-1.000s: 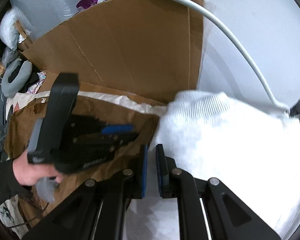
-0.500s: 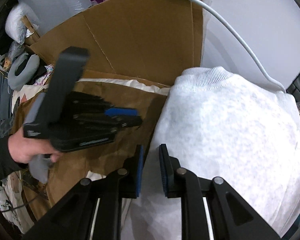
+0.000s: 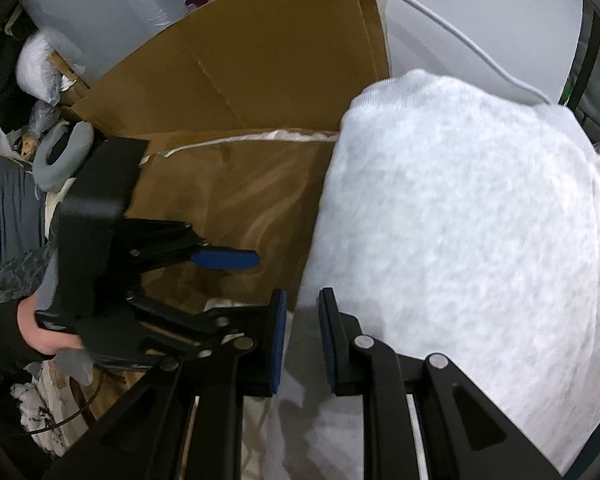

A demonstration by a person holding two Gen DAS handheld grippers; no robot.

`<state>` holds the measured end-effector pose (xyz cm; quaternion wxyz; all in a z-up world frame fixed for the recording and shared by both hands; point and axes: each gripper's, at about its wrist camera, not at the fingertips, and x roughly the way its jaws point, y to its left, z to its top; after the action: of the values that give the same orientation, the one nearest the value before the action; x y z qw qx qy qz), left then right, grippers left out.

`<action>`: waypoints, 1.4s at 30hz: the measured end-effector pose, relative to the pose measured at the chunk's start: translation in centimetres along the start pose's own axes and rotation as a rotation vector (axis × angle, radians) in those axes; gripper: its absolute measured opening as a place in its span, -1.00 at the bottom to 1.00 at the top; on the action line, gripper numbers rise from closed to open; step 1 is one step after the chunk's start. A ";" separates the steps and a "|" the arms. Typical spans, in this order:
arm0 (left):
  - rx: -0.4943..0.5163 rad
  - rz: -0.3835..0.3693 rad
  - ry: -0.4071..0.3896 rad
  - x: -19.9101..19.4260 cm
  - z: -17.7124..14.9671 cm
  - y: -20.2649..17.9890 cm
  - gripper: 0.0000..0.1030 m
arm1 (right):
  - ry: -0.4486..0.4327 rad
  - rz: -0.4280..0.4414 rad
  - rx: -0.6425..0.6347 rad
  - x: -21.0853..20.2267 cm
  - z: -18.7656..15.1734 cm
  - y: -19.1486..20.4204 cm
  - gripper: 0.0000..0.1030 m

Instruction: Fold clothes

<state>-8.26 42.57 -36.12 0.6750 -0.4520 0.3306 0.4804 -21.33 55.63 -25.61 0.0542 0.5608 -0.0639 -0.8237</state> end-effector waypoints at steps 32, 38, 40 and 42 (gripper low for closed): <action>-0.067 -0.138 -0.012 1.9 1.5 0.9 -0.77 | 0.000 0.036 0.041 1.1 -2.8 0.0 -0.70; -0.082 -0.083 -0.084 0.5 3.6 3.3 -0.77 | -0.001 0.034 0.037 1.3 -2.7 0.4 -0.70; -0.105 -0.063 -0.091 0.9 4.2 4.3 -0.77 | 0.000 0.035 0.036 1.3 -2.8 0.5 -0.70; -0.101 -0.013 -0.085 1.8 3.3 4.1 -0.77 | 0.001 0.035 0.035 1.4 -2.8 0.5 -0.70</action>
<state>-11.51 46.79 -37.64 0.6679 -0.4666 0.2740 0.5111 -19.17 54.80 -27.80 0.0589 0.5609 -0.0883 -0.8211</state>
